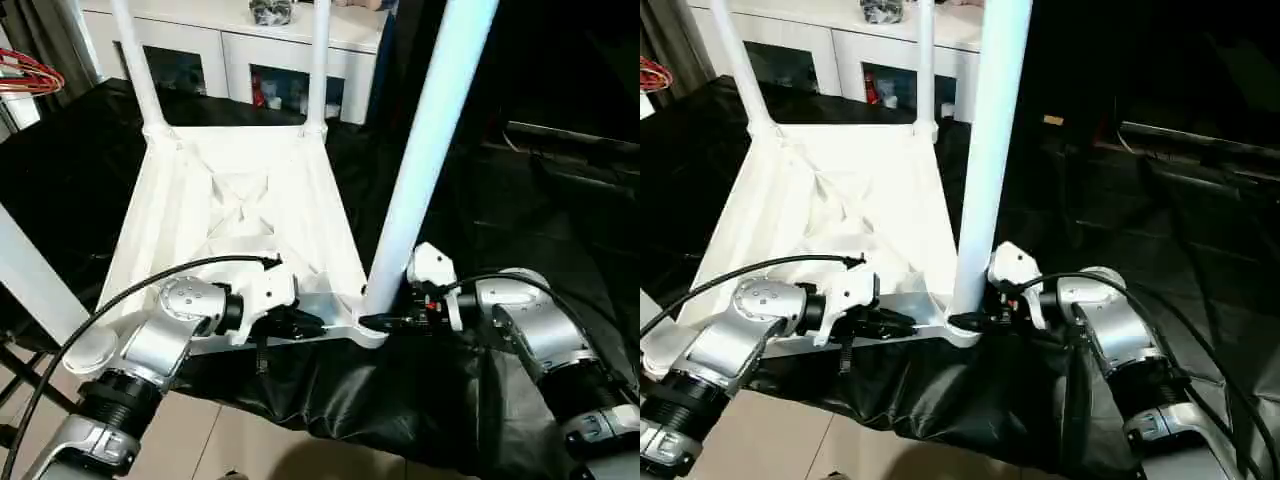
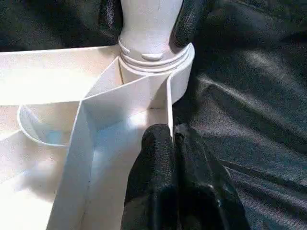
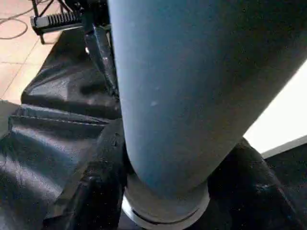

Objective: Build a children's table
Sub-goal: Rotate leg to tighten

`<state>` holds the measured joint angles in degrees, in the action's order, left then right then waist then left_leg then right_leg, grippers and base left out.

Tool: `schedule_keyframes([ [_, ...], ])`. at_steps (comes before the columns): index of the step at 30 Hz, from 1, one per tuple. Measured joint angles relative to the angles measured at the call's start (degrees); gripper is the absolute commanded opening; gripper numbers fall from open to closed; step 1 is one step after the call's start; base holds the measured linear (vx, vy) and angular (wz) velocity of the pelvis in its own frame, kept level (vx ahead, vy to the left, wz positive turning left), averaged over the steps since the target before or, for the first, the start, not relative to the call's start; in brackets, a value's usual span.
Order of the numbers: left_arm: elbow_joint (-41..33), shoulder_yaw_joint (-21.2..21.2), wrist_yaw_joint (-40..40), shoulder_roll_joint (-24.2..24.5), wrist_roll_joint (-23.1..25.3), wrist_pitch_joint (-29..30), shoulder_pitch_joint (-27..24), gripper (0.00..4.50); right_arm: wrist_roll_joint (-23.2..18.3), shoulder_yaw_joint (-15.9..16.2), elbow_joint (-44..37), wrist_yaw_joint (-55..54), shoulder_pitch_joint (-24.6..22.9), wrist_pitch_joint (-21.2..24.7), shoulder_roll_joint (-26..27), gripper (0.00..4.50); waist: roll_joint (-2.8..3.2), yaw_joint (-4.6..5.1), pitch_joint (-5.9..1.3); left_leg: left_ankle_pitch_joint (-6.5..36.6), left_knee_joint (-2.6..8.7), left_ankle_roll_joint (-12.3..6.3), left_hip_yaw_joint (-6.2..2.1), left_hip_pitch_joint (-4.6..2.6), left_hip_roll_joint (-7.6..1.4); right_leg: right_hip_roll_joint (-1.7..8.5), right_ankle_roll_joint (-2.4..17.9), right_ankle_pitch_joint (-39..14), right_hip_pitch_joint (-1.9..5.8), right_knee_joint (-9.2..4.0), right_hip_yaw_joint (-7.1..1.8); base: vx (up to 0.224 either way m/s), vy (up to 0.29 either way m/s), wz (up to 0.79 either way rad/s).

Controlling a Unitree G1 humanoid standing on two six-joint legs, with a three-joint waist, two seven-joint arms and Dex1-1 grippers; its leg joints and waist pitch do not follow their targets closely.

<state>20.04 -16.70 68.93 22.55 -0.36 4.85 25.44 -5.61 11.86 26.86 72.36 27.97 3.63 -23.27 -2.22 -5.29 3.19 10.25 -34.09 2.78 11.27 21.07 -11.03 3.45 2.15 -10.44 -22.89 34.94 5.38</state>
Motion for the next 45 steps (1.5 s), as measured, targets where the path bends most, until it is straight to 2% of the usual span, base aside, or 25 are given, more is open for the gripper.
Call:
schedule_keyframes([
  [4,0.00,-0.01,-2.69,-2.23,0.82,1.26,-0.24,0.00,-0.94,-1.95,-1.62,-1.84,-2.54,1.24,0.41,2.04,-0.02,-0.54,-0.02,-0.02,-0.05,-0.02,0.01,-0.08,-0.01,0.03,-0.10,-0.06,0.27,-0.01,-0.02,0.000,0.000,0.00],
  [7,0.01,0.09,-5.54,-3.53,2.07,2.62,-0.24,0.00,-0.91,-3.41,-1.65,-5.82,-3.62,2.17,1.89,2.01,-0.03,-0.36,-0.03,-0.03,-0.15,-0.03,0.00,-0.36,-0.01,0.06,-0.41,-0.25,0.63,-0.02,-0.04,0.000,0.000,0.00],
  [10,1.26,0.98,-12.50,-7.17,4.27,5.52,0.05,0.00,0.17,-6.13,0.69,-16.81,-3.53,3.32,6.59,2.00,-0.04,0.76,-0.02,-0.02,-0.18,-0.02,0.00,-1.09,0.02,0.09,-0.51,-0.31,1.16,-0.17,-0.03,0.000,0.000,0.00],
  [13,3.94,1.63,-20.72,-12.36,6.18,8.55,1.89,0.00,2.10,-9.43,3.93,-31.91,-1.56,4.38,12.68,1.99,0.14,2.17,0.03,-0.01,-0.09,-0.02,-0.40,-1.05,0.03,0.15,-0.53,-0.32,1.29,-0.97,0.55,0.000,0.000,0.00],
  [16,4.38,1.43,-23.76,-14.34,6.45,9.73,2.11,0.00,2.78,-9.69,4.97,-37.65,-0.75,5.04,14.00,1.97,0.56,3.11,0.07,0.00,-0.05,-0.03,-1.25,-1.01,0.06,0.25,-0.53,-0.32,1.86,-2.12,1.50,0.000,0.000,0.00],
  [19,4.42,1.26,-24.63,-14.66,6.81,9.94,2.11,0.00,3.59,-10.08,5.20,-41.38,-0.31,5.44,15.97,1.97,0.68,3.70,0.07,0.03,-0.05,-0.08,-1.29,-1.06,0.20,0.44,-0.52,-0.32,1.95,-2.27,1.65,0.000,0.000,0.00],
  [20,4.39,1.23,-24.66,-14.67,6.85,9.94,2.10,0.00,3.63,-10.25,5.16,-41.46,-0.32,5.40,16.15,2.53,0.70,3.69,0.08,0.05,-0.05,-0.12,-1.29,-1.07,0.28,0.60,-0.52,-0.31,1.95,-2.27,1.74,0.000,0.000,0.00],
  [23,4.20,1.12,-24.65,-14.66,6.96,9.94,2.09,0.00,3.80,-10.40,4.72,-41.45,-0.55,5.34,16.49,2.67,0.73,3.73,0.10,0.07,-0.05,-0.14,-1.29,-1.07,0.39,0.75,-0.52,-0.31,1.91,-2.26,1.80,0.000,0.000,0.00],
  [28,3.18,1.06,-23.12,-13.47,6.82,9.75,1.89,0.00,3.41,-10.27,3.44,-38.57,-1.14,5.36,15.97,3.18,0.82,3.70,0.19,0.07,-0.04,-0.15,-1.29,-1.03,0.44,0.81,-0.52,-0.31,1.81,-2.23,1.78,0.000,0.000,0.00],
  [36,1.09,0.97,-14.78,-7.86,3.71,6.03,0.92,0.00,2.71,-5.85,1.22,-21.88,-1.19,3.18,8.39,3.18,0.73,3.24,0.32,0.14,0.49,-0.19,-1.18,-0.77,0.53,0.84,-0.36,0.34,1.16,-1.73,1.59,0.000,0.000,0.00],
  [42,-0.03,1.03,-7.16,-3.71,1.00,3.67,0.11,0.00,2.19,-2.99,1.74,-11.01,-0.43,0.28,4.34,3.18,0.71,2.18,0.31,0.15,0.89,-0.15,-1.15,-0.62,0.44,0.76,-0.01,0.43,0.78,-1.33,1.60,0.000,0.000,0.00],
  [45,-1.10,0.99,-3.63,-1.49,-0.15,3.52,-0.45,0.00,1.44,-2.15,2.97,-7.09,-0.21,-0.84,3.74,2.86,0.70,1.82,0.32,0.19,0.87,-0.08,-1.08,-0.54,0.45,0.78,0.00,0.40,0.73,-1.34,1.59,0.000,0.000,0.00],
])
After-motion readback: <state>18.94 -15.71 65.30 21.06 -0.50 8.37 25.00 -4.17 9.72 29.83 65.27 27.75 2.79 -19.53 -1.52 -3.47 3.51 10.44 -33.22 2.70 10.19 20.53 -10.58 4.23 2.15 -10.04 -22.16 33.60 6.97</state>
